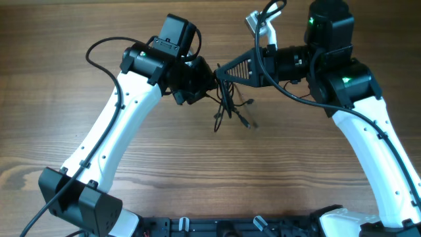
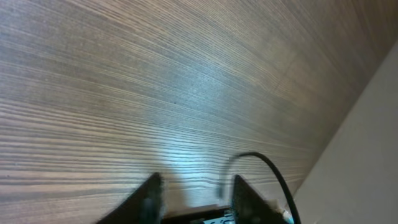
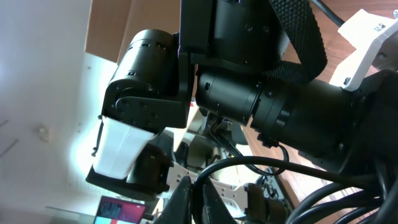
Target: Untangle cables
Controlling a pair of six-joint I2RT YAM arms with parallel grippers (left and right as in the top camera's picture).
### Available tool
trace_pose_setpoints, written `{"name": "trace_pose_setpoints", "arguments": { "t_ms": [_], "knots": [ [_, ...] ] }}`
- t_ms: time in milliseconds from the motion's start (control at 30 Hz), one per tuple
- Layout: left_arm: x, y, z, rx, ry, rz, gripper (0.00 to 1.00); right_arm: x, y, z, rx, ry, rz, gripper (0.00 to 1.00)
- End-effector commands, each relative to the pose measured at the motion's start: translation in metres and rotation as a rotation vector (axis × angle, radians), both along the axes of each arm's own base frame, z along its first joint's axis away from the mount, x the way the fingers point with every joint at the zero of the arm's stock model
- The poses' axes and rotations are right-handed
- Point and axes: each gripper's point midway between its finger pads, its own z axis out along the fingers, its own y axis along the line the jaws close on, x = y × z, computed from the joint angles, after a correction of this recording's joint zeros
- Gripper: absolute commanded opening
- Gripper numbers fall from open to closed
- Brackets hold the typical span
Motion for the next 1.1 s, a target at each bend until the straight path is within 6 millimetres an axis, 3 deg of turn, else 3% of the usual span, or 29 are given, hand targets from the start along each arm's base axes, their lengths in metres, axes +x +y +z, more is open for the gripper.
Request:
{"name": "trace_pose_setpoints", "arguments": {
  "t_ms": [0,200,333,467,600,800,1067],
  "knots": [
    [-0.001,-0.002,-0.002,-0.003,0.007,-0.016,0.16,-0.011,-0.001,0.015,0.023,-0.019,0.032,0.04],
    [-0.004,0.004,-0.001,-0.032,0.045,-0.003,0.15,-0.01,-0.001,0.014,0.024,-0.074,0.029,0.04],
    [-0.003,0.004,0.015,-0.157,0.024,-0.088,0.19,-0.008,0.0,0.012,0.021,-0.092,0.025,0.05],
    [-0.003,0.01,0.033,-0.272,-0.026,-0.177,0.36,-0.004,0.0,0.009,0.015,-0.083,0.017,0.04],
    [-0.004,0.018,0.034,-0.285,-0.017,-0.173,0.54,0.004,0.002,0.002,0.001,-0.064,-0.001,0.04],
    [-0.004,0.02,0.033,-0.271,-0.053,-0.221,0.57,0.018,0.005,-0.02,-0.043,0.021,-0.031,0.04],
    [-0.011,0.022,0.03,-0.255,-0.065,-0.276,0.56,0.024,0.006,-0.018,-0.035,0.049,-0.047,0.04]
  ]
}}
